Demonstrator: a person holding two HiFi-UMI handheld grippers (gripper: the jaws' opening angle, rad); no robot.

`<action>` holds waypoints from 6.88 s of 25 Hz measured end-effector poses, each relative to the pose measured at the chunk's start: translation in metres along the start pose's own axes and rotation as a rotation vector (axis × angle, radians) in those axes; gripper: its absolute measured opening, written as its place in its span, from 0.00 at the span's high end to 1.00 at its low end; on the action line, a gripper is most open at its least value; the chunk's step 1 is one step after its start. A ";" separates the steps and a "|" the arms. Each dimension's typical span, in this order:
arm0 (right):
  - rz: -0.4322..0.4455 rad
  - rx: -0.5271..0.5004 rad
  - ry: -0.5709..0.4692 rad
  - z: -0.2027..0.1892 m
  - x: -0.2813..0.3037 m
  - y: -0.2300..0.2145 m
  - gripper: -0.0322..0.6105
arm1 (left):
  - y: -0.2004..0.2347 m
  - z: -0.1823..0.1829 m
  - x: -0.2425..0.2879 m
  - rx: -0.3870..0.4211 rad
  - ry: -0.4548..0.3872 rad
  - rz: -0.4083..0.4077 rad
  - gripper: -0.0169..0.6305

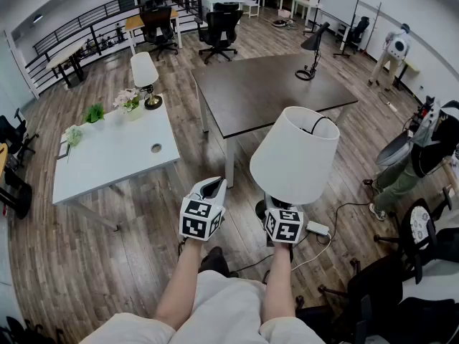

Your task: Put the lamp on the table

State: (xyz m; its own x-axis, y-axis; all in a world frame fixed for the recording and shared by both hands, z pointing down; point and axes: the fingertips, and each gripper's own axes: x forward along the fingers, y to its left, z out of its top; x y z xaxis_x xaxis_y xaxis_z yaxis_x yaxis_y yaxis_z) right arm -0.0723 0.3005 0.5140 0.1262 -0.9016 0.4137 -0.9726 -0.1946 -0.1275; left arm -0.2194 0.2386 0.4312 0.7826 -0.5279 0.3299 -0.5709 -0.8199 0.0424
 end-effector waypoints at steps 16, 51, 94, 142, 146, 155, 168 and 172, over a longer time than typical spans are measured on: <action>0.002 -0.029 -0.004 0.035 0.066 -0.031 0.68 | 0.024 0.033 0.088 -0.035 -0.032 -0.011 0.97; -0.155 0.019 -0.029 0.176 0.331 -0.162 0.68 | 0.162 0.153 0.380 -0.044 -0.024 -0.194 0.97; 0.195 -0.115 -0.005 0.296 0.637 -0.271 0.68 | 0.257 0.200 0.630 -0.174 0.027 0.140 0.97; 0.392 -0.357 -0.147 0.213 0.810 -0.220 0.69 | 0.320 0.059 0.691 -0.349 0.083 0.215 0.97; 0.378 -0.358 -0.159 0.212 0.811 -0.221 0.68 | 0.312 0.054 0.688 -0.351 0.082 0.197 0.97; 0.290 -0.324 -0.138 0.196 0.801 -0.231 0.63 | 0.300 0.055 0.672 -0.325 0.063 0.170 0.97; 0.163 -0.186 -0.119 0.173 0.690 -0.247 0.67 | 0.251 0.065 0.633 -0.229 0.036 0.074 0.97; 0.135 -0.153 -0.149 0.184 0.641 -0.244 0.68 | 0.232 0.072 0.615 -0.217 0.021 0.062 0.97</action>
State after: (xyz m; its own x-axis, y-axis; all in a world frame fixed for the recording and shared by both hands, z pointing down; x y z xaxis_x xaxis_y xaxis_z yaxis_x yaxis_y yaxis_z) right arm 0.2819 -0.3012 0.6444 0.0097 -0.9645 0.2638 -0.9994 -0.0183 -0.0299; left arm 0.1472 -0.2916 0.5760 0.7405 -0.5688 0.3579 -0.6593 -0.7182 0.2226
